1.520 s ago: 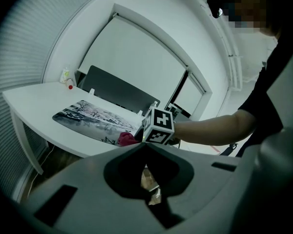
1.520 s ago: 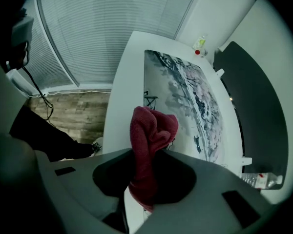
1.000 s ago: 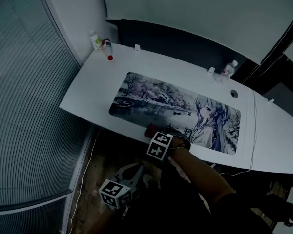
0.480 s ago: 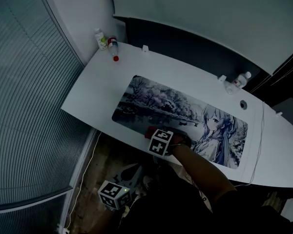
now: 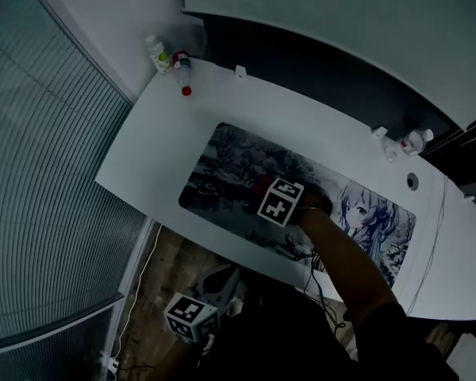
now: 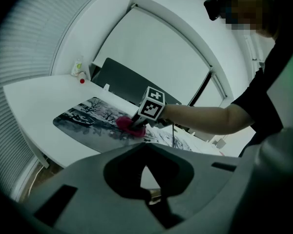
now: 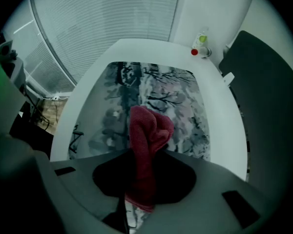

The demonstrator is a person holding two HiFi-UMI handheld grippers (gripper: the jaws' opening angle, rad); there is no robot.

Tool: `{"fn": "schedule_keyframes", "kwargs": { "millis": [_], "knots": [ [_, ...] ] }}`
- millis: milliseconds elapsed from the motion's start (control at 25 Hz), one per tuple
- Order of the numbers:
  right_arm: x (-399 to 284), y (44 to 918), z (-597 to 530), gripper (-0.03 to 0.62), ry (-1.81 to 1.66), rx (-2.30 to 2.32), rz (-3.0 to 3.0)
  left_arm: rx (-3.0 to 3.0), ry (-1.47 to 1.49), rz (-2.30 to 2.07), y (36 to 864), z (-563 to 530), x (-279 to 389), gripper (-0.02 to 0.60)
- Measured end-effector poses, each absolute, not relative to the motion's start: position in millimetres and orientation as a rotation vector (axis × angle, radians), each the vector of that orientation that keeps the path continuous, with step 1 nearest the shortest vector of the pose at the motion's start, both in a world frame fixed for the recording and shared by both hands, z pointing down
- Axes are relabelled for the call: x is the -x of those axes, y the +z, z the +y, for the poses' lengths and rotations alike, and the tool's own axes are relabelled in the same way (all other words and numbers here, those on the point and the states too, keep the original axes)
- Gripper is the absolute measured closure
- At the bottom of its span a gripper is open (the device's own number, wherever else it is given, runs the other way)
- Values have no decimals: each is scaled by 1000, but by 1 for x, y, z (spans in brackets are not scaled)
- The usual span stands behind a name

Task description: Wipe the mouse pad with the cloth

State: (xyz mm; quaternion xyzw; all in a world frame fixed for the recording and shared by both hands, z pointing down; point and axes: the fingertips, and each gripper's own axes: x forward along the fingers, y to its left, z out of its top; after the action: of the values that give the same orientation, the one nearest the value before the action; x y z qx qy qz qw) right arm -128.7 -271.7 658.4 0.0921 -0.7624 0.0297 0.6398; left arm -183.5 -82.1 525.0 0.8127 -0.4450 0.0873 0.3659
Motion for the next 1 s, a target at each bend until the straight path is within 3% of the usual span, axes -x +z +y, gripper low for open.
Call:
{"fn": "schedule_keyframes", "kwargs": {
  "millis": [480,1000],
  "knots": [
    [123,657,-385,485,62,-261,-1755,-2027,281,-1144,538,-121,177,575],
    [126,656,-396,485,67,-278,-1793,-2036,287,-1152,533,-135,166,575]
  ]
}}
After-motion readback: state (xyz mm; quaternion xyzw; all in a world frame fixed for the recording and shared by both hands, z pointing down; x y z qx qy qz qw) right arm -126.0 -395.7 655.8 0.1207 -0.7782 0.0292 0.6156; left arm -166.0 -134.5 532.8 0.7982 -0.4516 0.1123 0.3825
